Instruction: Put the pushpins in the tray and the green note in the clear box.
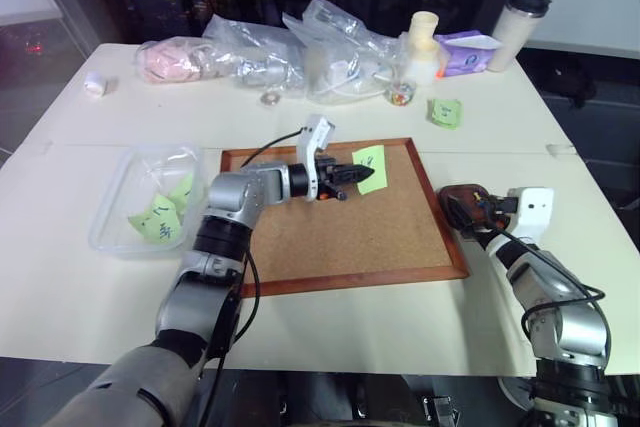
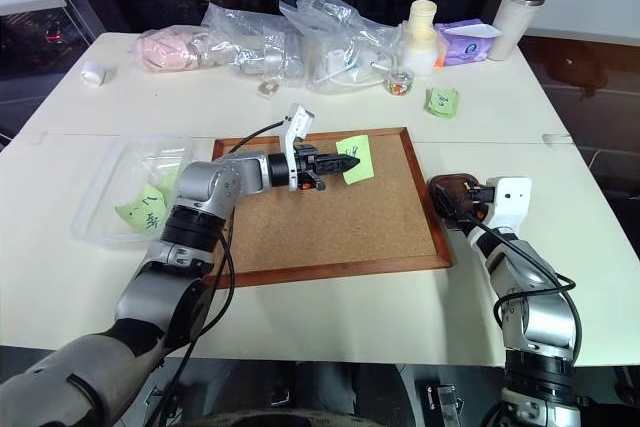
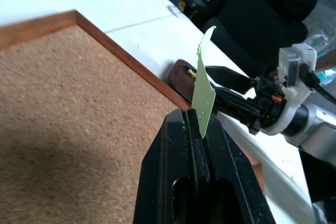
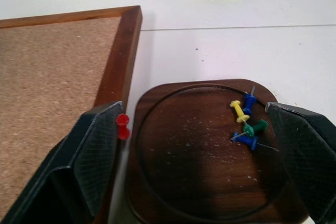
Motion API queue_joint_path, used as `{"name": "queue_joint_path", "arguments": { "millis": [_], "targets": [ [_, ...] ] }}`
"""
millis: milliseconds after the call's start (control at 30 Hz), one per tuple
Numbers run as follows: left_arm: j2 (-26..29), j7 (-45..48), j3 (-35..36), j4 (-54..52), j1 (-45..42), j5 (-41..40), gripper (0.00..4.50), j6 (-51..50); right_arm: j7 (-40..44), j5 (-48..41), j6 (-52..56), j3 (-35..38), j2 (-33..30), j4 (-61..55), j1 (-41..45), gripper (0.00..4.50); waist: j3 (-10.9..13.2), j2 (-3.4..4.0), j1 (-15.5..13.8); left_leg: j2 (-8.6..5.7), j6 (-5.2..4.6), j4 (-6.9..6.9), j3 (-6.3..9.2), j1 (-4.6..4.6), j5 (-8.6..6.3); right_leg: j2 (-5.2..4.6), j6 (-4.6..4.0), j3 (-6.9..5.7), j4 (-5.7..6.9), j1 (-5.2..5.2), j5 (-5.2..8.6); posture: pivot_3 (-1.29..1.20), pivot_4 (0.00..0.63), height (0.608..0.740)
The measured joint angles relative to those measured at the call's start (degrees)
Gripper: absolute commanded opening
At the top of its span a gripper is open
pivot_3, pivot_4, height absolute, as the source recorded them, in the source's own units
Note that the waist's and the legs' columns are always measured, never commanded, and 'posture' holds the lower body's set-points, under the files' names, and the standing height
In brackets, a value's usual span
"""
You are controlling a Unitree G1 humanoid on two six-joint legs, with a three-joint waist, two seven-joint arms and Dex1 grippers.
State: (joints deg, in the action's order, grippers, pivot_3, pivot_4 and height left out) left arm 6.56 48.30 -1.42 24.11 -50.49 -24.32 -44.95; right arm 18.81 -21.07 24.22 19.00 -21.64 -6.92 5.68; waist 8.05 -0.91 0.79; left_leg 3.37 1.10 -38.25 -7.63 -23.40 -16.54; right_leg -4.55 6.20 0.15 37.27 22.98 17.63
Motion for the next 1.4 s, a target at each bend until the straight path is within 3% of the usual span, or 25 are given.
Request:
{"name": "queue_joint_path", "arguments": {
  "millis": [167, 400, 500, 700, 833, 1000, 1100, 1333, 1400],
  "targets": [
    [0.92, -4.32, 4.08, -1.98, -1.56, -0.15, 0.0, 5.07, 2.08, -4.77, 3.43, 0.4, -1.4, -5.24, 1.29, 4.49, 0.01, 0.0, 0.18, 0.02, 0.0, -0.01, 0.0, 0.0, 0.0, 0.0, 0.0, 0.01, 0.02, 0.02, 0.0, 0.0, 0.15, 0.737],
    [8.84, -11.13, 9.58, -11.39, -1.47, -0.2, 0.0, 3.81, 3.01, -11.81, 10.08, 2.18, -4.99, -10.45, 7.45, 4.49, 0.01, 0.0, -0.01, 0.04, 0.0, 0.02, 0.04, 0.0, 0.0, -0.01, 0.0, -0.01, -0.02, -0.01, 0.0, 0.0, 0.15, 0.737],
    [12.01, -13.04, 10.77, -17.13, 0.83, -1.6, 0.0, -0.62, 3.89, -12.25, 11.72, -0.01, -5.64, -10.59, 9.78, 4.49, 0.01, -0.01, 0.01, 0.05, 0.0, 0.02, 0.04, -0.01, 0.0, -0.01, 0.0, -0.02, 0.0, 0.0, 0.0, 0.0, 0.15, 0.737],
    [20.68, -24.88, 11.63, -32.04, 5.75, 0.67, 0.0, -18.44, 14.41, -19.51, 22.17, -13.26, -11.55, -19.77, 15.69, 4.49, 0.02, -0.02, 0.12, 0.16, 0.0, 0.01, 0.15, -0.01, 0.0, 0.06, -0.01, 0.05, 0.05, 0.07, -0.01, 0.0, 0.15, 0.737],
    [19.08, -44.0, 15.96, -33.24, 5.94, 12.15, 0.0, -30.84, 21.19, -20.56, 24.92, -20.66, -15.71, -21.63, 17.0, 4.49, 0.03, -0.27, -0.25, 0.02, -0.17, -0.08, 0.22, -0.03, -0.09, -0.08, -0.01, -0.01, 0.0, -0.03, -0.01, 0.0, 0.15, 0.737],
    [15.42, -53.7, 22.7, -36.76, 8.88, 19.52, 0.0, -40.04, 24.53, -17.29, 23.32, -23.36, -17.31, -17.99, 16.9, 4.49, 0.03, -0.37, -0.29, 0.03, -0.18, -0.05, 0.22, -0.06, -0.1, -0.11, -0.01, -0.08, -0.01, -0.02, -0.01, 0.0, 0.15, 0.737],
    [13.35, -54.13, 23.71, -38.06, 10.47, 20.37, 1.0, -43.42, 25.58, -15.79, 21.9, -23.73, -17.28, -16.37, 17.04, 4.5, 0.03, -0.38, -0.27, 0.04, -0.16, -0.08, 0.21, -0.06, -0.1, -0.1, -0.01, -0.09, -0.01, -0.02, -0.01, 0.0, 0.15, 0.737],
    [13.53, -53.15, 24.76, -39.55, 10.44, 21.09, 4.37, -42.78, 25.63, -14.39, 20.91, -23.61, -16.88, -15.25, 17.08, 4.5, 0.03, -0.38, -0.07, 0.07, -0.13, -0.07, 0.19, -0.05, -0.08, -0.09, -0.02, -0.09, 0.02, 0.0, -0.01, 0.0, 0.15, 0.737],
    [13.8, -51.81, 24.77, -40.19, 10.45, 20.78, 4.48, -41.93, 25.59, -14.14, 20.92, -23.33, -16.8, -15.25, 16.71, 4.5, 0.03, -0.38, -0.16, 0.06, -0.13, -0.07, 0.16, -0.05, -0.08, -0.12, -0.02, -0.09, 0.01, -0.01, -0.01, 0.0, 0.15, 0.737]
  ]
}}
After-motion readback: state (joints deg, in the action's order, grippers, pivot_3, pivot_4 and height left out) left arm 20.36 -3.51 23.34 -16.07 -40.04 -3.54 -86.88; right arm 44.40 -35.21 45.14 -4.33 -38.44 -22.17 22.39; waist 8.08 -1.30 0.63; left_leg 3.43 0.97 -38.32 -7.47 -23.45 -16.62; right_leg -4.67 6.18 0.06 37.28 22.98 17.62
